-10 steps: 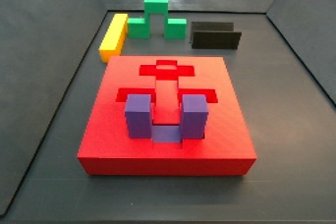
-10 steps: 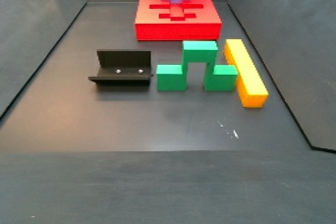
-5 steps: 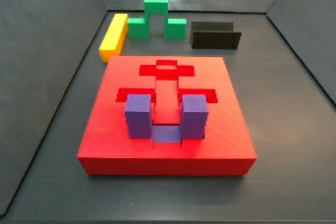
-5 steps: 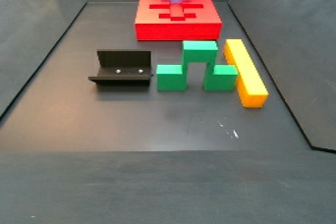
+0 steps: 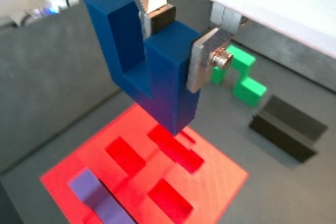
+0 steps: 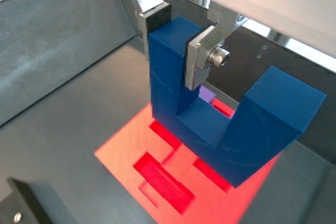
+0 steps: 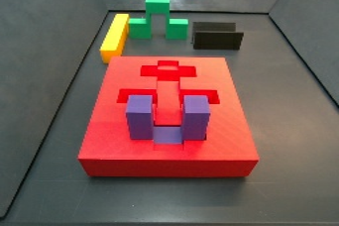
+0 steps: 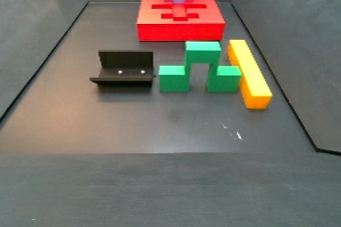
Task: Pick up the blue object. Move up. Place the blue object on the fixture. Regrasp the blue object. Move to above the board. Insert the blue object.
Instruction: Insert the blue object.
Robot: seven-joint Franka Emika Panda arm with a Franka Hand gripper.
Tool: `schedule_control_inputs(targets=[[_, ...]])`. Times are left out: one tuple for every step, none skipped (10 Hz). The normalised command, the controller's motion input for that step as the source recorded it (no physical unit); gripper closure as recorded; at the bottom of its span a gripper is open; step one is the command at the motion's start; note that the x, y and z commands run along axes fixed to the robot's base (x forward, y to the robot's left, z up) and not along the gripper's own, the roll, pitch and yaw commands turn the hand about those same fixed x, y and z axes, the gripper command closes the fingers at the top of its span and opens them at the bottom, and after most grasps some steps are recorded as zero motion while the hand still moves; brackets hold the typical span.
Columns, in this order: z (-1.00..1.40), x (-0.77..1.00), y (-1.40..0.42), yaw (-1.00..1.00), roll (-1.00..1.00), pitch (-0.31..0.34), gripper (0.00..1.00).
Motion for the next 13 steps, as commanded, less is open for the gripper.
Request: schedule_control_inputs(targets=[[-0.7,0.65,0.28,0.17,-0.17,-0.176,1.0],[-0.74,0.24,0.29,0.25,-0.09,-0.229,1.0],[-0.76,0.08,0.3,0.31,-0.07,-0.227,1.0],[-0.75,0.04,0.29,0.32,-0.07,-0.237,1.0],[-0.79,-0.09,0.1,0.22,0.0,-0.23,1.0],[-0.65,-0.41,0.04,0.0,-0.02,-0.226,1.0],[-0.65,-0.41,0.0,-0.06,0.0,-0.259,1.0],[-0.52,-0.25,0.0,-0.16,0.01,-0.231,1.0],[-0.26,-0.03,0.0,-0.22,0.14,-0.136,1.0],[-0.01,0.0,0.02,-0.25,0.21,-0.044,1.0],[0.16,0.03,0.02,-0.2,0.21,0.0,1.0],[0.23,0.0,0.0,-0.11,0.22,0.0,1.0],[-0.09,-0.07,-0.01,0.0,0.2,-0.004,1.0]])
